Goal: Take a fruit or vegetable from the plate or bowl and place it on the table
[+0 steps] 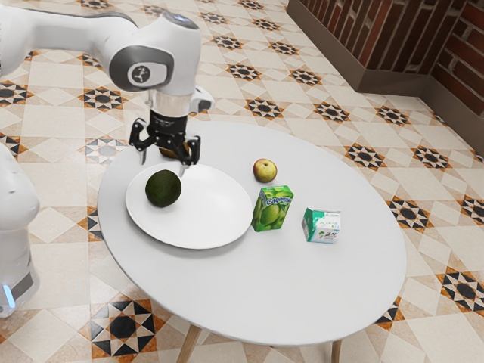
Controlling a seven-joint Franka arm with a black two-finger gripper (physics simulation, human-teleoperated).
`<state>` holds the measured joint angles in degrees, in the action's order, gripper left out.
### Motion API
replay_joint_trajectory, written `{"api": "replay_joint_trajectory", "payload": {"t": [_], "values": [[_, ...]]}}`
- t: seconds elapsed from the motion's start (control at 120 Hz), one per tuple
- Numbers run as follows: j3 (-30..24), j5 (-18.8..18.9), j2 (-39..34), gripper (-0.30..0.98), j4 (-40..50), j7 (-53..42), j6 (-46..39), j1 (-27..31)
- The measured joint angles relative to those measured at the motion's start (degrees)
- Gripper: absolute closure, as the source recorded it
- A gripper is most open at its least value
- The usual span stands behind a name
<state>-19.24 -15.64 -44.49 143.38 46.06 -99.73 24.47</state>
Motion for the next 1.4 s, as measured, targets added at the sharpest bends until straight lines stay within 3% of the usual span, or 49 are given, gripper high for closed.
{"api": "replay_joint_trajectory", "payload": {"t": [0.342, 0.65, 0.9, 1.4], "values": [[0.46, -0.09, 1.08, 0.00, -0.32, -0.97, -0.64, -1.60], [2.12, 1.60, 7.70, 0.00, -3.72, -1.99, -2.16, -1.76], [6.50, 3.70, 8.25, 0.00, -1.41, -2.84, -4.24, -5.03], [8.88, 4.52, 10.31, 0.00, 2.23, -5.11, -8.15, -6.55]]}}
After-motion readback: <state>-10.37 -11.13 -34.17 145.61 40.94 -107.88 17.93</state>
